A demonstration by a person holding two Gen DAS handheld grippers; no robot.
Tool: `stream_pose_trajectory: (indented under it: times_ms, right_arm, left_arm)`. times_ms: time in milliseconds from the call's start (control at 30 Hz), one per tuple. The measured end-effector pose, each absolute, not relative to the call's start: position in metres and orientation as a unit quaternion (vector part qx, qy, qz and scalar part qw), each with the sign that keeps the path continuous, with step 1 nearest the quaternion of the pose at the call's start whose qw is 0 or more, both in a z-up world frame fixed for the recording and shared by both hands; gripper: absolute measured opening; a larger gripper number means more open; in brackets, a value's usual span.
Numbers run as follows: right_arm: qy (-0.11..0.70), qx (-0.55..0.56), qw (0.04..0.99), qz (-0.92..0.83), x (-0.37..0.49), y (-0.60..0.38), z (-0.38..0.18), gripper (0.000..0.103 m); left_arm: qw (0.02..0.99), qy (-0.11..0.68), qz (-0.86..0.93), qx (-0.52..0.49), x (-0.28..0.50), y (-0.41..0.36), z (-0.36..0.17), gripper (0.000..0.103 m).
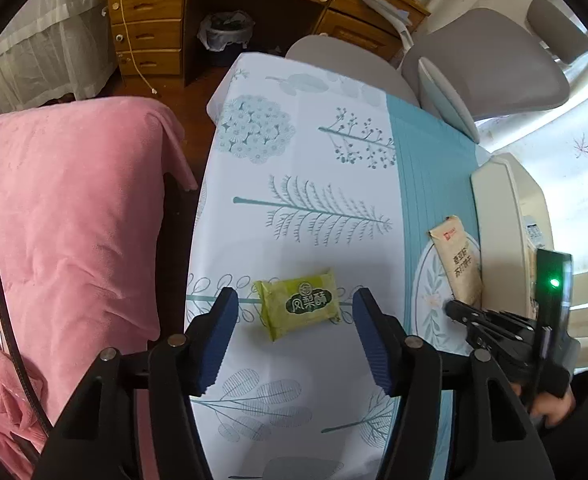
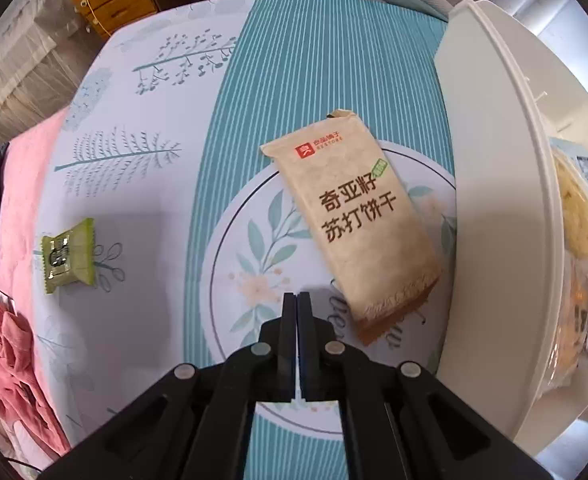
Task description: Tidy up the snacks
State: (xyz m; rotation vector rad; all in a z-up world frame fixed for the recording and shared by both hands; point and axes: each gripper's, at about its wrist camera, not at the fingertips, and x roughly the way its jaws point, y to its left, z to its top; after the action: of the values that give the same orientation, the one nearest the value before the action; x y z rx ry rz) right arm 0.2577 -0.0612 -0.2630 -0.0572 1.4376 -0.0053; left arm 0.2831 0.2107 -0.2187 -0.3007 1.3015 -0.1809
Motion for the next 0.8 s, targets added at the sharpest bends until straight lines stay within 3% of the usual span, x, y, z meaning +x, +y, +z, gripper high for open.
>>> stream_pose_trajectory:
  times_ms: [100, 133, 233, 267, 400, 500, 800]
  right_arm:
    - [0.638, -0.067, 0.767, -0.016, 0.249, -0.055, -0.255, 0.004]
    - [0.632, -0.076, 0.772, -0.013, 0.246, -0.051, -0.252, 0.011]
    - [0.616, -0.08, 0.784, 0.017, 0.246, -0.047, -0.243, 0.048]
    - [0.609, -0.083, 0.788, 0.023, 0.247, -0.049, -0.24, 0.055]
    - [0.629, -0.067, 0.771, 0.068, 0.276, -0.062, -0.231, 0.058]
    - [0.655, -0.092, 0.745, 0.087, 0.303, -0.067, -0.232, 0.071]
    - [0.733, -0.131, 0.662, 0.085, 0.37, -0.06, -0.243, 0.072]
  left_arm:
    - [0.776, 0.612, -0.088, -0.126, 0.286, 0.205, -0.228, 0.064]
    - [0.775, 0.615, -0.087, -0.116, 0.287, 0.202, -0.231, 0.064]
    - [0.77, 0.629, -0.082, -0.073, 0.288, 0.191, -0.24, 0.072]
    - [0.771, 0.63, -0.083, -0.049, 0.288, 0.185, -0.242, 0.072]
    - [0.774, 0.625, -0.095, 0.022, 0.286, 0.17, -0.249, 0.072]
    - [0.772, 0.622, -0.11, 0.064, 0.285, 0.162, -0.255, 0.072]
    - [0.772, 0.608, -0.131, 0.129, 0.293, 0.15, -0.262, 0.072]
